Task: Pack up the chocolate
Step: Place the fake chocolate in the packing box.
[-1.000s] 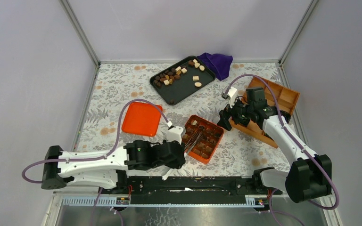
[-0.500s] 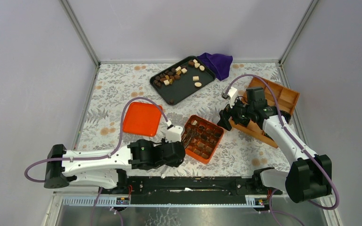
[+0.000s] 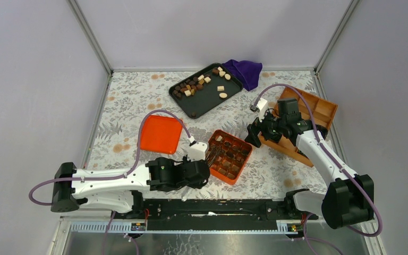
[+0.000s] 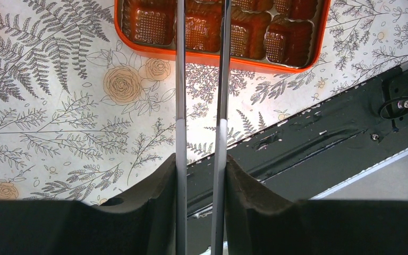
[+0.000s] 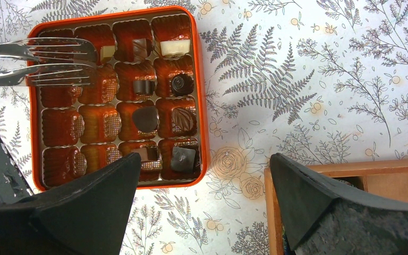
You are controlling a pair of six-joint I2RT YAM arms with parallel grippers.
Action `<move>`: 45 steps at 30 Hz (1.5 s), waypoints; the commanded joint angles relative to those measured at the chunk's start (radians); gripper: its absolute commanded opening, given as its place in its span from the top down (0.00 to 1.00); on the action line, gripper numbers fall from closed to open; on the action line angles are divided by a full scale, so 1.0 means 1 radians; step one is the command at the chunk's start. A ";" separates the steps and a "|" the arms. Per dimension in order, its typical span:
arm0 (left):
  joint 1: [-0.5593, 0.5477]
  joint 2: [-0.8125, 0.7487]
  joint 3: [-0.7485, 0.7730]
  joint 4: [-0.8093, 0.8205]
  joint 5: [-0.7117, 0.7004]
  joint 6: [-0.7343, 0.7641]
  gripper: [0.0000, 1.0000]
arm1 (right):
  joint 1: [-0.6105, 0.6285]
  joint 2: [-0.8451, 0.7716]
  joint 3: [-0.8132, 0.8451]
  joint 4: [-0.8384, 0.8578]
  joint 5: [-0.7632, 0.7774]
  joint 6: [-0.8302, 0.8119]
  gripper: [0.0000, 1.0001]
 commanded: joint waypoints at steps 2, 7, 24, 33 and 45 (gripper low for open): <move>-0.003 0.006 0.037 0.034 -0.040 0.010 0.97 | -0.004 -0.001 0.000 0.005 -0.024 -0.015 0.00; -0.002 0.007 0.036 0.036 -0.039 0.010 0.94 | -0.004 0.001 0.000 0.005 -0.024 -0.016 0.00; -0.002 0.048 0.043 0.044 -0.031 0.025 0.61 | -0.004 0.001 0.000 0.002 -0.026 -0.018 0.00; -0.002 0.027 0.027 0.074 -0.033 0.027 0.57 | -0.004 -0.001 0.000 0.000 -0.026 -0.020 0.00; 0.004 -0.136 -0.133 0.328 -0.068 0.039 0.57 | -0.006 0.000 0.000 0.000 -0.024 -0.020 0.00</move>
